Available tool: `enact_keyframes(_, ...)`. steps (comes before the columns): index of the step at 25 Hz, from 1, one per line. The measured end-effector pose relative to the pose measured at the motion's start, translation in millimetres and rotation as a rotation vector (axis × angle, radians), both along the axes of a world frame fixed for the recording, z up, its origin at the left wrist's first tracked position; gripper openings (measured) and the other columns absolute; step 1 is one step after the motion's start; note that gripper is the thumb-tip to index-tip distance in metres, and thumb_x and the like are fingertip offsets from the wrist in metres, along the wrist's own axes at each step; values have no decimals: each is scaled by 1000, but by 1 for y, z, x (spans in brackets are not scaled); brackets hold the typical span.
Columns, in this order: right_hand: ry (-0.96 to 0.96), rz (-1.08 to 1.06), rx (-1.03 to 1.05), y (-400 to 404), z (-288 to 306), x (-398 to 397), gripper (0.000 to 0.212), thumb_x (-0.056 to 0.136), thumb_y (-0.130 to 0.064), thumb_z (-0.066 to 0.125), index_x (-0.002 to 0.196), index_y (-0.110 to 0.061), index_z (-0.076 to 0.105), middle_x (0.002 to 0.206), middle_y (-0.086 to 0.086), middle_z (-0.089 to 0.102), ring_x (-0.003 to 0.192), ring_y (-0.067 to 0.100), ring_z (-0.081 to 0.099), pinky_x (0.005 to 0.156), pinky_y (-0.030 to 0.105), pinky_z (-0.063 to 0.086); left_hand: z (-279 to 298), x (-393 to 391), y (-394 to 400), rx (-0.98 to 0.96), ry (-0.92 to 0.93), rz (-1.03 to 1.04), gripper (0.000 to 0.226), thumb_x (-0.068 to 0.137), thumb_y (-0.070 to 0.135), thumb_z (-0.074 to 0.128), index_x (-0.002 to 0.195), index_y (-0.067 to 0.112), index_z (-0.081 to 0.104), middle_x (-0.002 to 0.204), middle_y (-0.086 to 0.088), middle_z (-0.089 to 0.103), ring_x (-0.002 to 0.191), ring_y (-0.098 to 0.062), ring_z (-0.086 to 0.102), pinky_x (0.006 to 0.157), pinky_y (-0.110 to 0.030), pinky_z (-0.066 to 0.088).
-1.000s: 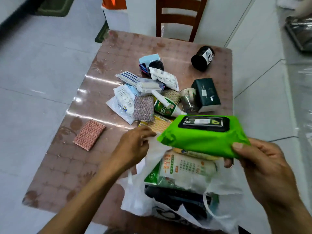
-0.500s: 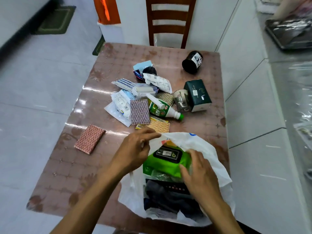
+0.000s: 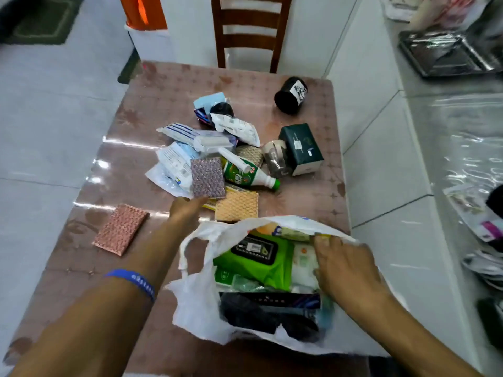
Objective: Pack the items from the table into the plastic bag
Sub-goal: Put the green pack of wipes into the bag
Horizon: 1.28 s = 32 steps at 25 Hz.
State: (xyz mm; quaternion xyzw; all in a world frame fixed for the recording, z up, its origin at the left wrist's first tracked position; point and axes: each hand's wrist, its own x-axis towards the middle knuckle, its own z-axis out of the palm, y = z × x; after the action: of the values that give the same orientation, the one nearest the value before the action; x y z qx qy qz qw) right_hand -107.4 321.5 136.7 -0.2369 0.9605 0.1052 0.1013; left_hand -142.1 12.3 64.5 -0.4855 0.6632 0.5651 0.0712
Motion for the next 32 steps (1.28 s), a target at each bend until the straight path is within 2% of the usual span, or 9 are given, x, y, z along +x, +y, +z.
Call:
enact_keyframes(2,191,61,-48,15,20,-12,63,47,-17,87,105,-10,65,76,15,63,60,34,58,52,35,41,-23,-13,0,134,7,59,26,87,21,68,91,-5,63,60,-8,64,33,-11,57,30,-16,40)
enact_keyframes(6,272,-115,-58,37,37,-22,68,68,-24,75,131,-16,50,120,15,56,96,38,54,71,44,42,-18,-22,-2,187,110,94,8,91,19,64,90,13,59,100,-15,71,51,-15,64,44,-26,48)
enact_keyframes(11,-132,-440,-356,36,38,-41,21,83,-20,58,104,-24,60,91,3,69,78,29,60,61,31,40,110,63,18,140,524,-259,11,87,14,60,80,10,67,71,-3,70,64,-17,59,55,-24,45)
enact_keyframes(15,-227,-387,-582,32,50,-48,15,83,-14,59,92,-26,58,73,-4,60,69,19,56,56,29,37,143,115,82,160,277,-808,33,72,35,69,70,2,65,62,-11,66,52,-21,56,48,-28,42)
enact_keyframes(19,-207,-336,-602,36,60,-46,14,84,-13,59,92,-24,59,75,-2,63,71,20,58,59,31,41,98,85,140,-414,38,-1140,50,70,65,62,69,15,67,67,-1,68,66,-18,63,63,-38,52)
enact_keyframes(21,-193,-325,-594,39,59,-45,13,84,-13,57,91,-25,58,74,-2,63,69,19,57,58,31,41,87,84,146,-532,100,-1082,49,71,71,61,68,22,68,67,7,67,66,-10,61,59,-31,50)
enact_keyframes(24,-173,-305,-595,40,57,-40,11,87,-15,57,91,-25,57,71,-4,60,65,15,56,55,30,41,76,93,109,-438,235,-621,30,80,51,65,66,25,64,58,6,61,57,-9,58,55,-32,48)
enact_keyframes(27,-154,-309,-639,30,53,-32,9,88,-18,59,88,-27,56,68,-6,59,62,14,56,54,31,45,42,75,60,-356,116,-331,14,82,38,63,77,25,63,80,5,69,69,-18,65,68,-42,57)
enact_keyframes(32,-74,-279,-660,17,49,-16,9,89,-24,62,95,-26,55,87,-7,62,77,15,56,64,33,51,-47,20,36,-109,-117,-281,51,74,52,69,104,11,64,107,-9,68,98,-30,63,80,-34,50)
